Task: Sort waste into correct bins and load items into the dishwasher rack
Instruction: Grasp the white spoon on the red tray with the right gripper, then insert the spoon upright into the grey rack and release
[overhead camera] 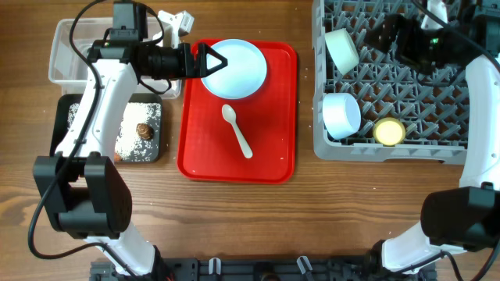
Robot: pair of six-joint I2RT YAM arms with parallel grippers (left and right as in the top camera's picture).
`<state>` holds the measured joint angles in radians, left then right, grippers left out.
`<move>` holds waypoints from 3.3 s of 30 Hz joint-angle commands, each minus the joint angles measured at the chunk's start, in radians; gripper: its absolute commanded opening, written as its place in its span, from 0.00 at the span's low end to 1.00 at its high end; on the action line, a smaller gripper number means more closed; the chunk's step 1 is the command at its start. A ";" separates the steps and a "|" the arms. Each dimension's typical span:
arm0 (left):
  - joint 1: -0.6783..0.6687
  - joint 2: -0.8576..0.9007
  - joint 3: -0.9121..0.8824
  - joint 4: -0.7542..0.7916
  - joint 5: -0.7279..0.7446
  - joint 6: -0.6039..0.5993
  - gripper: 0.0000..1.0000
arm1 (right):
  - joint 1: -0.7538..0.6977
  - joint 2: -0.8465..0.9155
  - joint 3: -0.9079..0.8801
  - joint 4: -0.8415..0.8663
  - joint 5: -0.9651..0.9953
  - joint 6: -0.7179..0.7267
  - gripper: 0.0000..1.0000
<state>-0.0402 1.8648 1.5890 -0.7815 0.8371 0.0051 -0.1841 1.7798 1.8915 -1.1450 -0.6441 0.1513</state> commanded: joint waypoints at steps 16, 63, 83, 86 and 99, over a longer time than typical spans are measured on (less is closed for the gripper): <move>0.007 -0.021 0.012 -0.084 -0.074 0.009 1.00 | 0.415 -0.016 0.018 0.052 0.185 -0.046 1.00; 0.332 -0.142 0.012 -0.293 -0.506 0.069 1.00 | 0.893 0.582 -0.019 0.147 0.670 -0.238 0.46; 0.332 -0.142 0.012 -0.293 -0.506 0.069 1.00 | 0.721 0.340 0.031 0.010 0.531 -0.123 0.04; 0.332 -0.142 0.012 -0.293 -0.506 0.069 1.00 | 0.639 0.135 0.046 0.056 0.587 -0.124 0.04; 0.332 -0.142 0.012 -0.293 -0.506 0.069 1.00 | 0.124 0.129 0.011 0.101 0.690 -0.295 0.05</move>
<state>0.2886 1.7351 1.5898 -1.0767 0.3370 0.0517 -0.0048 1.8328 1.9141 -1.0660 0.1490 -0.0853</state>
